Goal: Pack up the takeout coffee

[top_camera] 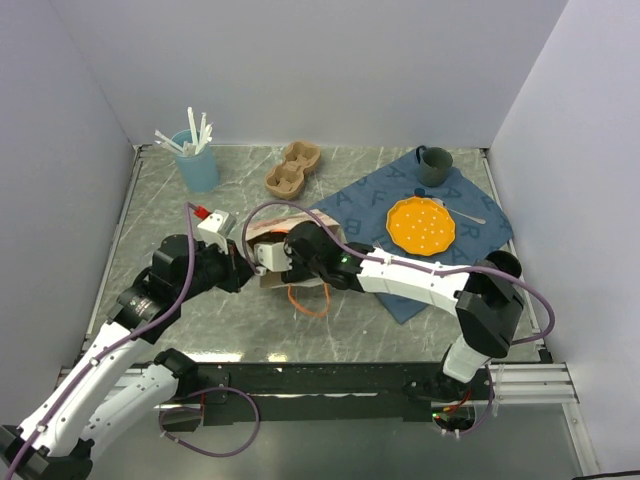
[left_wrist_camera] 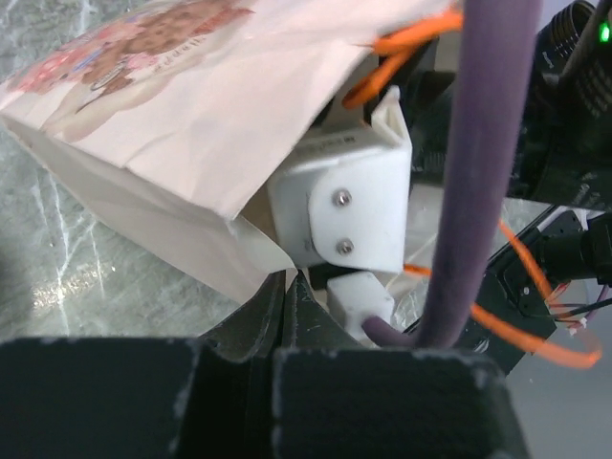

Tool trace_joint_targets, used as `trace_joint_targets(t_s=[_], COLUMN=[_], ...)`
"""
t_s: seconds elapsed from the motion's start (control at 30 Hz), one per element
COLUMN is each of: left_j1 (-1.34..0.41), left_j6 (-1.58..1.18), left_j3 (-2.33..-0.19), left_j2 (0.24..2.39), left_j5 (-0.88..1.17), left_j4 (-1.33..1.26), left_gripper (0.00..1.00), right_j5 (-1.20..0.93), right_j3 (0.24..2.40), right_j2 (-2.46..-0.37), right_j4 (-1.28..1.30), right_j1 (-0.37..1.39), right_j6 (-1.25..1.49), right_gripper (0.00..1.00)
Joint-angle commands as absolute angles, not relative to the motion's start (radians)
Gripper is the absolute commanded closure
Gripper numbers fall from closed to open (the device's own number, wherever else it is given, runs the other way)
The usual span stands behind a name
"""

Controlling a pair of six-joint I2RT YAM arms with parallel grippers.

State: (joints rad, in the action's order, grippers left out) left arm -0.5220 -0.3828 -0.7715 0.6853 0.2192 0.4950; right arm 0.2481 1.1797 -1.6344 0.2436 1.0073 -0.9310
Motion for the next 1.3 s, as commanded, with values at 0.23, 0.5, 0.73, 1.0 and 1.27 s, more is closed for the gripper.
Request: trace_joint_targets(t_s=[0.23, 0.5, 0.73, 1.0, 1.27], left_j1=[-0.532, -0.532, -0.532, -0.532, -0.532], left_j6=[-0.379, -0.411, -0.428, -0.437, -0.43], left_j3=[-0.813, -0.778, -0.772, -0.767, -0.776], left_j2=[0.695, 0.675, 0.673, 0.68, 0.696], left_j5=[0.287, 0.287, 0.285, 0.272, 0.259], left_j4=[0.451, 0.403, 0.405, 0.417, 0.439], left_gripper=[0.99, 0.99, 0.99, 0.99, 0.99], right_j5=[0.242, 0.134, 0.121, 0.092, 0.074], right_j3=[1.187, 1.198, 1.193, 1.189, 1.164], right_j2=[-1.601, -1.597, -1.611, -1.603, -1.591], right_j4=[0.19, 0.241, 0.178, 0.15, 0.156], right_j1=[0.947, 0.911, 0.911, 0.911, 0.914], right_j6=[-1.017, -1.014, -1.015, -0.991, -0.976], right_gripper=[0.52, 0.52, 0.52, 0.52, 0.52])
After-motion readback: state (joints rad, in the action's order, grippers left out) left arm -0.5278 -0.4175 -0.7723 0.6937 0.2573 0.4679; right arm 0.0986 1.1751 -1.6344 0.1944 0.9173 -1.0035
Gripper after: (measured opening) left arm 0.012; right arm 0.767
